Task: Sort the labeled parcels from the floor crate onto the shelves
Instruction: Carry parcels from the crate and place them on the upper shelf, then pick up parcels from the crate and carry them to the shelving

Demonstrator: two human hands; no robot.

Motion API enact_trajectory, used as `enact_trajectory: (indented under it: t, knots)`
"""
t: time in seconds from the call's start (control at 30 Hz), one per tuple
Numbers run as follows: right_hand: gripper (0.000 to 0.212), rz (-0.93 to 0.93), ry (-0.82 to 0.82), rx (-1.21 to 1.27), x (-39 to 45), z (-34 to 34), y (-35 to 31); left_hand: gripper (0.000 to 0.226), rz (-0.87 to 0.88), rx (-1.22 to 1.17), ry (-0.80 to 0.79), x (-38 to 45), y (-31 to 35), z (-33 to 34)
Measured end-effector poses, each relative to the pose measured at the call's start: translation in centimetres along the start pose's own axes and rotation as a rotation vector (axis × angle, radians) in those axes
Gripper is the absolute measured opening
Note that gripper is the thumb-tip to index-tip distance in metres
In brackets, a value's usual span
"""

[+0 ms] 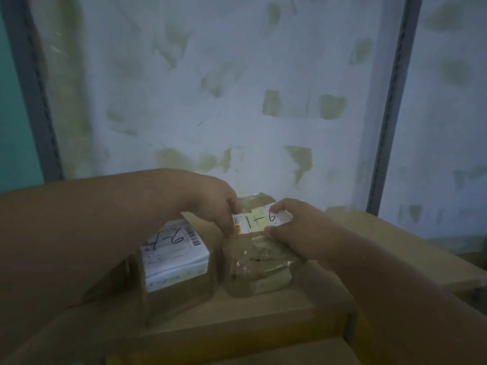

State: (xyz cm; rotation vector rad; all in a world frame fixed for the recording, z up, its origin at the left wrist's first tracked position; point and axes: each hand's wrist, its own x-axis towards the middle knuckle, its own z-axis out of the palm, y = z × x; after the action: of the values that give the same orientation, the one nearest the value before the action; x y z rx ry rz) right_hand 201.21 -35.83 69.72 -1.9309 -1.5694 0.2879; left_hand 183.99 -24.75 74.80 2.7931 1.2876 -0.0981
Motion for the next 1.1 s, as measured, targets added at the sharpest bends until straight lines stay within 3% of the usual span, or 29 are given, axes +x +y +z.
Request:
enact_trajectory:
  t: [0.13, 0.23, 0.3, 0.4, 0.53, 0.77, 0.87, 1.1]
  knots:
    - [0.051, -0.085, -0.12, 0.025, 1.2, -0.4, 0.5, 0.064, -0.111, 0.042, -0.043, -0.6, 0.4, -0.1]
    - [0.044, -0.183, -0.207, -0.051, 1.8, -1.2, 0.7, 0.063, -0.201, 0.008, -0.032, -1.7, 0.9, -0.2]
    - [0.044, -0.258, -0.162, -0.158, 2.2, -1.8, 0.9, 0.062, -0.242, -0.025, 0.041, -2.7, 1.3, -0.3]
    - [0.061, -0.362, -0.017, -0.272, 2.2, -2.4, 0.5, 0.057, -0.271, -0.031, 0.185, -4.7, 2.5, -0.6]
    - [0.061, -0.565, 0.067, -0.224, 0.4, -3.2, -2.3, 0.05, -0.316, -0.086, 0.41, -9.4, 3.8, -0.2]
    - [0.053, -0.864, 0.163, -0.105, -7.2, -1.9, -12.1, 0.049, -0.45, 0.032, 0.784, -23.6, 3.4, 5.7]
    - [0.055, -0.992, 0.111, -0.048, -12.3, 0.9, -17.9, 0.06, -0.56, 0.078, 0.801, -30.8, 0.8, 9.2]
    - [0.056, -1.169, 0.028, 0.067, -25.5, 12.9, -32.1, 0.054, -0.834, 0.154, 0.711, -51.3, -7.3, 15.7]
